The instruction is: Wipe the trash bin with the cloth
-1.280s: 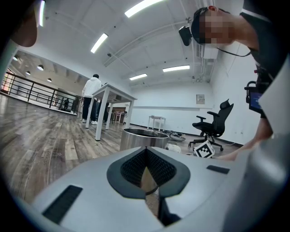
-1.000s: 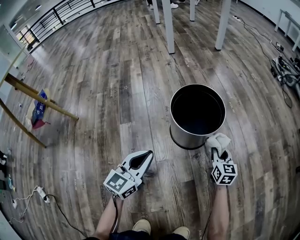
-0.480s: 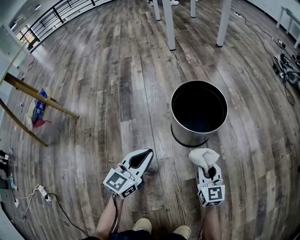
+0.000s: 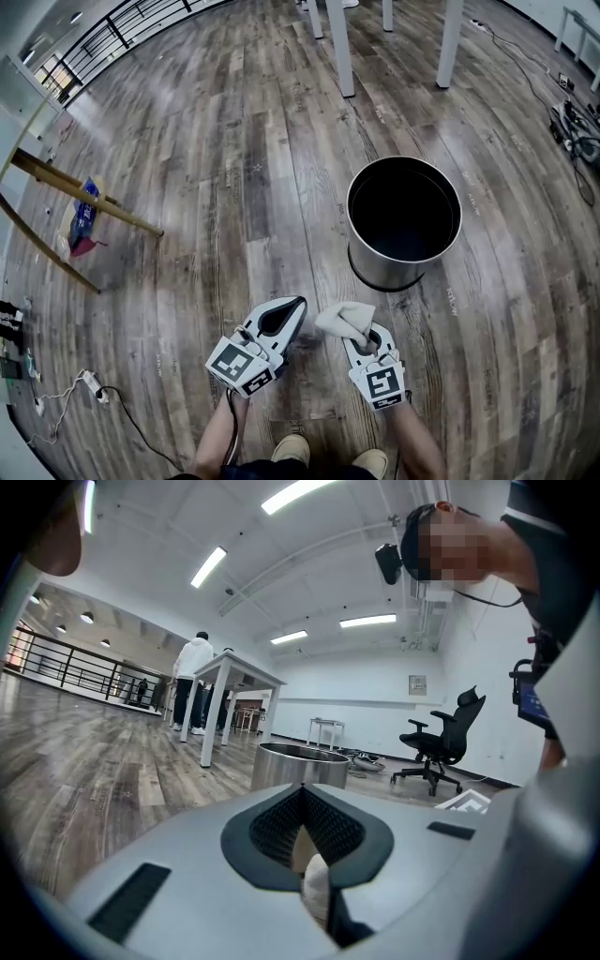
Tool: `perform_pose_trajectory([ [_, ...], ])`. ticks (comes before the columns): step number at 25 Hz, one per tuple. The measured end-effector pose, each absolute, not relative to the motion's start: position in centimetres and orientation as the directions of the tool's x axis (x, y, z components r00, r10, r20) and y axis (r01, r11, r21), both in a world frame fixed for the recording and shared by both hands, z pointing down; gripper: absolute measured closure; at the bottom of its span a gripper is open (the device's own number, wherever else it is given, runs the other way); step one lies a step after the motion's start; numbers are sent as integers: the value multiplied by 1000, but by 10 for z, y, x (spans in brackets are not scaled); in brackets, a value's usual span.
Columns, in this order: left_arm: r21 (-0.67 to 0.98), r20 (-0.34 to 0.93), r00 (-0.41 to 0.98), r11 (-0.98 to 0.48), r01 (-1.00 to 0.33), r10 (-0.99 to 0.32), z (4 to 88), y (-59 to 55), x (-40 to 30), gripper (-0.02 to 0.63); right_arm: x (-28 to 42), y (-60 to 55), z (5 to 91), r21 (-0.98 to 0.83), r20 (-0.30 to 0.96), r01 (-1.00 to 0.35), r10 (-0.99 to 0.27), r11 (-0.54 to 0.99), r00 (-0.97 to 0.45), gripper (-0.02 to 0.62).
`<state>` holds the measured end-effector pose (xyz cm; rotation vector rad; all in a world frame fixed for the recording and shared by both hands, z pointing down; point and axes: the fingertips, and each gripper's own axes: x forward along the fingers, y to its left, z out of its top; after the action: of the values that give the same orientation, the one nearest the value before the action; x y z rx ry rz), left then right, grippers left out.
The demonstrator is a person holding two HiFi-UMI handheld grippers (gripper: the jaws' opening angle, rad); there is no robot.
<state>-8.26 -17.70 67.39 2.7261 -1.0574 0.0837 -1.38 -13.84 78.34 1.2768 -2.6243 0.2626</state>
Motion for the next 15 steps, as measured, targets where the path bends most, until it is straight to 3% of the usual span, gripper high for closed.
perform_pose_trajectory([
  [8,174,139,760,-740,-650,-635,675,-171,-74,606,-32,-172,789,-107,266,-793,-751,600,-604,512],
  [15,189,140,764,-740,-645,-630,680,-170,-75,606,-23,-204,823,-66,367,-835,-765,546,-529,512],
])
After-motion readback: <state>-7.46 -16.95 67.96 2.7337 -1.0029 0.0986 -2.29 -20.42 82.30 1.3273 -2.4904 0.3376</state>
